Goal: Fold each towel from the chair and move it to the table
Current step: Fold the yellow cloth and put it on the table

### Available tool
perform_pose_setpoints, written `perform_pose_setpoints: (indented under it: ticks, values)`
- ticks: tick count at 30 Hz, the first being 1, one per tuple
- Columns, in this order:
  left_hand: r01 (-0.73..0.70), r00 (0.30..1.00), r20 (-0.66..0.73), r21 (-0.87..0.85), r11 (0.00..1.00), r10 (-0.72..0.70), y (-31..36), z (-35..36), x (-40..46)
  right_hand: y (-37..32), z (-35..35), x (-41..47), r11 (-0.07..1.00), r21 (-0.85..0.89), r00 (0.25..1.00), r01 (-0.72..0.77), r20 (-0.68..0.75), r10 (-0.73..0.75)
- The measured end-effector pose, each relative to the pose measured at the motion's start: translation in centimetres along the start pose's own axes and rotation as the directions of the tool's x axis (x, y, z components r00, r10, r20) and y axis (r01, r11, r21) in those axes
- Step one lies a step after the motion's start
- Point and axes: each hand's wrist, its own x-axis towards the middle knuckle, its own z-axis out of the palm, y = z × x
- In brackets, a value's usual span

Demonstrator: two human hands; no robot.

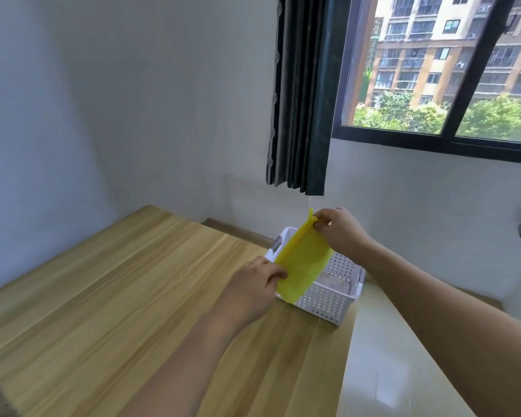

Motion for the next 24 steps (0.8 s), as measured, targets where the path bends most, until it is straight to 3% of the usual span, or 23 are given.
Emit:
perform_pose_setpoints:
  ticks: [6,10,15,20,24]
  values:
    - [0.129,0.985,0.114,0.037,0.991,-0.133,-0.3,5.1,10.2,6.9,1.3,9.8,0.997,-0.077,0.997,0.0,0.076,0.006]
    - [0.287,0.933,0.205,0.065,0.956,-0.294,-2.4,9.3,18.1,12.2,4.9,17.2,0.996,-0.091,0.982,-0.019,0.185,0.036]
    - [0.476,0.76,0.377,0.232,0.848,-0.53,-6.5,15.1,25.3,19.0,12.2,22.6,0.978,-0.207,0.926,-0.016,0.366,0.093]
    - [0.469,0.567,0.533,0.418,0.778,-0.628,-10.3,19.5,28.9,23.3,18.4,24.5,0.959,-0.281,0.84,0.023,0.526,0.134]
    - [0.481,0.483,0.532,0.503,0.718,-0.696,-11.8,21.3,30.4,25.5,22.0,25.5,0.959,-0.281,0.796,0.022,0.585,0.153]
